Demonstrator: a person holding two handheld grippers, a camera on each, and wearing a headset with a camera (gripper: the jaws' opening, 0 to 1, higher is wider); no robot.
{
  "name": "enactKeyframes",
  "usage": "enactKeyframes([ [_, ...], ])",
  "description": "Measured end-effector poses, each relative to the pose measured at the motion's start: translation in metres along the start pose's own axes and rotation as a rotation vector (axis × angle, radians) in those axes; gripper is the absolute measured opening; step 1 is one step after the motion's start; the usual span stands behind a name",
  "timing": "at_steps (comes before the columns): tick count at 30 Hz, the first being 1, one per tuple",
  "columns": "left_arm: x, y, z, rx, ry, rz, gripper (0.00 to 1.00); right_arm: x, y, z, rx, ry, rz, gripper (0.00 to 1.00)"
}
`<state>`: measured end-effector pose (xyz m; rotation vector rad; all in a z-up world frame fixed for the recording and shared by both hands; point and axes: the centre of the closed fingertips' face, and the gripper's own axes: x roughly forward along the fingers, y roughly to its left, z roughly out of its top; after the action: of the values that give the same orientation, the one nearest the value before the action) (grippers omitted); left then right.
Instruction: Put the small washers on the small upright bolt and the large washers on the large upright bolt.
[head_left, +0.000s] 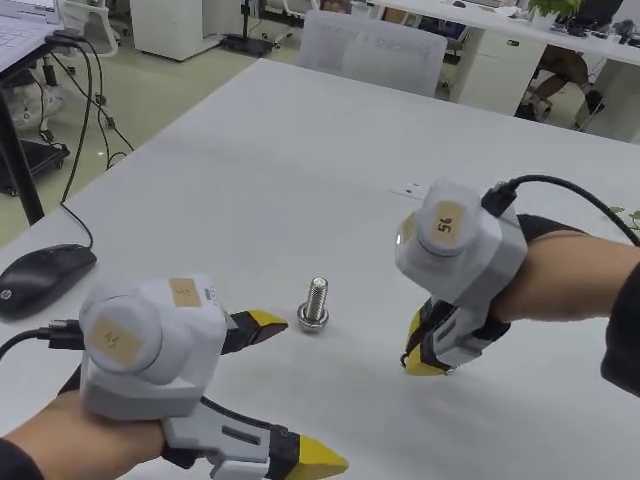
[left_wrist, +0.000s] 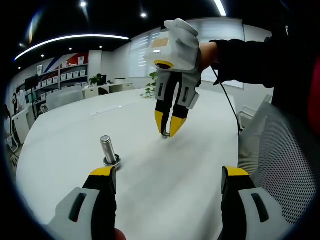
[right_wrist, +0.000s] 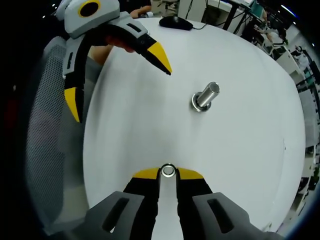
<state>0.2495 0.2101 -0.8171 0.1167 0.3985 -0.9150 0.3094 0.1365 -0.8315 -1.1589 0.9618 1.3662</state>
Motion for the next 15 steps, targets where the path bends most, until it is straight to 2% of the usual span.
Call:
enactKeyframes([
  [15,0.001,0.001,0.001,0.002,0.001,-0.001,0.87,-0.031,-0.008,-0.012,0.029,-0.014,-0.05,0.13],
])
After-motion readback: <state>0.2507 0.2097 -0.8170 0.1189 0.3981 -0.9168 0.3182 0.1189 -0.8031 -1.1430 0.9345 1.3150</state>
